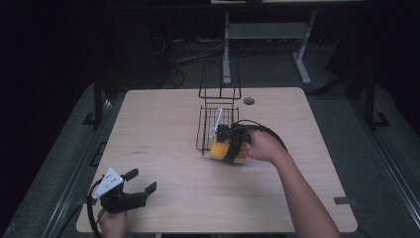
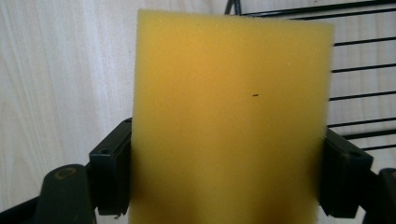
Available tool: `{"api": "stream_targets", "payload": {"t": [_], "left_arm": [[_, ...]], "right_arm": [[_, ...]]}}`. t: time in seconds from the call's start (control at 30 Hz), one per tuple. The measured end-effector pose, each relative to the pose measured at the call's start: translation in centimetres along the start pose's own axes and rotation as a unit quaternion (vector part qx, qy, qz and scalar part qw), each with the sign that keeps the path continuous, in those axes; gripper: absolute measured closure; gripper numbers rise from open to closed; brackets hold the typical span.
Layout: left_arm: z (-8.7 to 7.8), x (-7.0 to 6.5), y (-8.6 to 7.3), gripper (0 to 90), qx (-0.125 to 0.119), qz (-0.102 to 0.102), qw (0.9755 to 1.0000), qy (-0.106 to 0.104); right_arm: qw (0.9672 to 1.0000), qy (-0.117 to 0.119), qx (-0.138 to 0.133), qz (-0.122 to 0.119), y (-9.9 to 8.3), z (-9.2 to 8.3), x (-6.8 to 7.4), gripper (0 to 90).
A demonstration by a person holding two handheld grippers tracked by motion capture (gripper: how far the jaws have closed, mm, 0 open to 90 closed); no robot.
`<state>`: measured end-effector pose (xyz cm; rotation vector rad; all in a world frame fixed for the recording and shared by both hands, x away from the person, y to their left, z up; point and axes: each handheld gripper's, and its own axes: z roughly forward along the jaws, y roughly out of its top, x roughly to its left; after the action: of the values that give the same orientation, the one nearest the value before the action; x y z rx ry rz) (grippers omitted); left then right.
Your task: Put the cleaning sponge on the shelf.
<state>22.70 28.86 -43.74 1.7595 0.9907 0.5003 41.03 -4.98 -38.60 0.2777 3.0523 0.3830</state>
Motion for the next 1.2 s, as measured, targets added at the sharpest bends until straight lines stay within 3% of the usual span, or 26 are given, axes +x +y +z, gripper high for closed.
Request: {"api": "stream_targets", "payload": {"t": [0.43,0.53,0.73,0.8,0.93,1.2], "left_arm": [[-0.1,0.3,0.0,12.9,-0.004,-0.005,1.0,0.002],[-0.1,0.3,-0.1,13.0,-0.005,-0.007,1.0,0.001],[-0.1,0.4,-0.1,12.9,-0.007,-0.012,0.9999,0.003],[-0.2,0.5,-0.1,12.9,-0.008,-0.013,0.9999,0.002],[-0.2,0.6,-0.1,12.9,-0.007,-0.011,0.9999,0.002],[-0.1,0.6,-0.1,12.9,-0.008,-0.013,0.9999,0.002]], "right_arm": [[1.0,-0.007,0.001,0.001,0.8,-0.2,-1.4,21.3],[0.9999,-0.007,0.013,0.002,1.0,0.1,-1.9,21.3],[1.0,-0.002,0.006,-0.001,1.7,0.1,-2.9,21.3],[0.9998,-0.007,0.016,-0.006,2.0,0.2,-3.3,21.3],[1.0,-0.007,0.001,-0.007,2.4,0.1,-4.0,21.3],[0.9999,-0.005,-0.003,-0.008,3.1,0.4,-5.3,21.3]]}}
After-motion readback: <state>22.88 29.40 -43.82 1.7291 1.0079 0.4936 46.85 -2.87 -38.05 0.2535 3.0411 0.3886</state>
